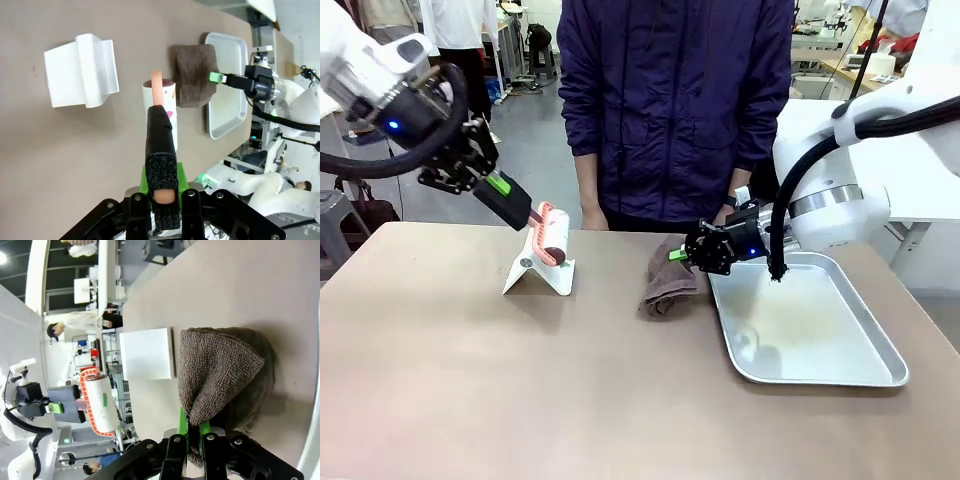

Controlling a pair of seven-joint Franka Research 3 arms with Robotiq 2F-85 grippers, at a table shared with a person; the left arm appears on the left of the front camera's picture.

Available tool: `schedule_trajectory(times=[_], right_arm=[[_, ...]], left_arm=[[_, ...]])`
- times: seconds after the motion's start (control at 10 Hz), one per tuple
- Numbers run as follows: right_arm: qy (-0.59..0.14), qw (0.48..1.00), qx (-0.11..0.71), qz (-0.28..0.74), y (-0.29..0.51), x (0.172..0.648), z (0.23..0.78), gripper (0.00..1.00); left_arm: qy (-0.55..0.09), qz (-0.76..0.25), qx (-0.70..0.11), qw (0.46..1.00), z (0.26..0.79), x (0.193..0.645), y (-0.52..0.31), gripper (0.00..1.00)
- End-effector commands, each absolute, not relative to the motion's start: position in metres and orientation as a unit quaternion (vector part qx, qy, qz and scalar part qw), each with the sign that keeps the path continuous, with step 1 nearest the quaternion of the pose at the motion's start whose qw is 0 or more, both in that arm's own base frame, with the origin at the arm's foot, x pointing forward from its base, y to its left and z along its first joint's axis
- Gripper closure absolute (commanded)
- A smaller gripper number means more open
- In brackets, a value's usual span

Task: Clean the surface of the table.
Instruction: Return the Lint Roller and towel to their original positions.

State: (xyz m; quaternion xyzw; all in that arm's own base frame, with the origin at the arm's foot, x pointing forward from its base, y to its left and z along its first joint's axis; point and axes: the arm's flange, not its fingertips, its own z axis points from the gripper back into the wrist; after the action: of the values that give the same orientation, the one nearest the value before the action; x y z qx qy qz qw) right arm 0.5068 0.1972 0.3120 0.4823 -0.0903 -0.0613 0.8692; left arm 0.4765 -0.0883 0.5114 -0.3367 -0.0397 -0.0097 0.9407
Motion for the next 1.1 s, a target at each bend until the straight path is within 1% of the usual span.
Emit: schedule_trajectory(times=[0.0,0.1,0.2,0.3,0.6,0.7,0.8,1.0], right_arm=[[-0.059,0.872,0.482,-0.055,0.185,0.507,0.328,0.91],[-0.008,0.864,0.503,-0.024,0.171,0.505,0.335,0.91],[-0.083,0.871,0.482,-0.059,0.194,0.508,0.314,0.91],[-0.083,0.871,0.482,-0.059,0.194,0.508,0.314,0.91],[-0.083,0.871,0.482,-0.059,0.194,0.508,0.314,0.91],[-0.066,0.873,0.481,-0.055,0.187,0.508,0.317,0.91],[-0.046,0.894,0.444,-0.034,0.199,0.513,0.334,0.91],[-0.01,0.907,0.419,-0.042,0.211,0.509,0.352,0.91]], left_arm=[[-0.039,-0.004,-0.33,0.943,0.514,0.49,-0.099,0.78],[-0.031,-0.018,-0.339,0.94,0.512,0.493,-0.101,0.78],[0.014,-0.051,-0.387,0.92,0.514,0.491,-0.092,0.78],[-0.032,-0.017,-0.335,0.941,0.503,0.487,-0.104,0.78],[-0.032,-0.017,-0.335,0.941,0.503,0.487,-0.104,0.78],[-0.023,-0.024,-0.344,0.938,0.503,0.491,-0.102,0.78],[-0.032,-0.032,-0.322,0.946,0.502,0.496,-0.107,0.78],[-0.041,-0.047,-0.3,0.952,0.503,0.516,-0.114,0.78]])
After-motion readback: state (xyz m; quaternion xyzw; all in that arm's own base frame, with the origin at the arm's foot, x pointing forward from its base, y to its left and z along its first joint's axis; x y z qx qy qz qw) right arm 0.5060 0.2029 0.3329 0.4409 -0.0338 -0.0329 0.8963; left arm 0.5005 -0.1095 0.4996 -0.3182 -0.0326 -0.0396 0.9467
